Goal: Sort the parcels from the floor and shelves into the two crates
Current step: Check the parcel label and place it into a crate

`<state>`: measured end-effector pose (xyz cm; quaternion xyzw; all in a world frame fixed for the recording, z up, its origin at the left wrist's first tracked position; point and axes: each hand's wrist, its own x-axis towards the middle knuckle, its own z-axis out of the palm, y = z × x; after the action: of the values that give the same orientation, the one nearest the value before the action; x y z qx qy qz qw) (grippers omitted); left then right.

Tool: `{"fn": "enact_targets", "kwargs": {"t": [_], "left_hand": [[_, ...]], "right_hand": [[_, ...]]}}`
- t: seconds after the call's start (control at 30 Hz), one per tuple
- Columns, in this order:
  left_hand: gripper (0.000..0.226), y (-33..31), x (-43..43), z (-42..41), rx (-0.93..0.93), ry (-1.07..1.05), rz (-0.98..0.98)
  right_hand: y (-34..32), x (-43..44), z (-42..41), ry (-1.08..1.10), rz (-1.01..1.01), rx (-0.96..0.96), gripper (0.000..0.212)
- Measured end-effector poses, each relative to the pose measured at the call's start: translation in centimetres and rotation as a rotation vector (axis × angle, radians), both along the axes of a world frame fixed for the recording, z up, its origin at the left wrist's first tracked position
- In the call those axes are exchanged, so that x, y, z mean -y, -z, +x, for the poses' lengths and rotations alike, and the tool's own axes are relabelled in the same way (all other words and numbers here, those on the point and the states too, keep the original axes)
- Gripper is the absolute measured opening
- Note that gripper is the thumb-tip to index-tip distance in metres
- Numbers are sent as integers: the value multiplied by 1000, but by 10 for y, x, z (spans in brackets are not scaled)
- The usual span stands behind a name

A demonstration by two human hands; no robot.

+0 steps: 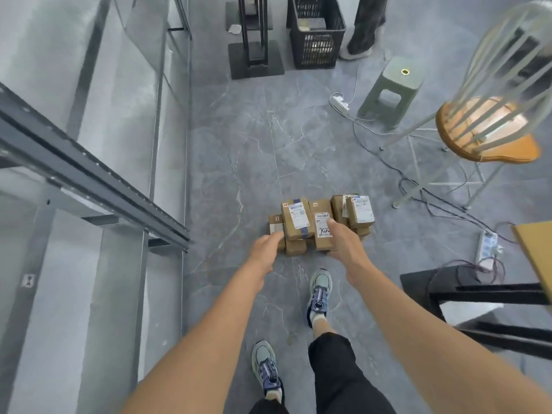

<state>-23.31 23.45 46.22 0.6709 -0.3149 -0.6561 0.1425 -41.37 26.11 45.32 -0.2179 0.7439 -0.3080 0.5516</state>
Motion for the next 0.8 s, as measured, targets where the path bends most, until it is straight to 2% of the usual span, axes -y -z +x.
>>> {"fn": "enact_targets", "kwargs": {"t": [0.13,0.53,0.6,0.7,0.8], "left_hand": [[47,37,48,-28,48,-12,55],[45,198,161,-113,100,-6,173],[37,235,175,-117,114,-10,187],[15,289,193,-123,142,-16,209],[13,347,207,-126,159,-11,242]], "right_hand": [[37,54,-31,-56,40,-4,56],[199,176,-105,-161,213,10,55],[232,188,-108,-189,230,16,55],[284,202,-110,-214,270,15,57],[335,214,-111,-210,317,12,58]]}}
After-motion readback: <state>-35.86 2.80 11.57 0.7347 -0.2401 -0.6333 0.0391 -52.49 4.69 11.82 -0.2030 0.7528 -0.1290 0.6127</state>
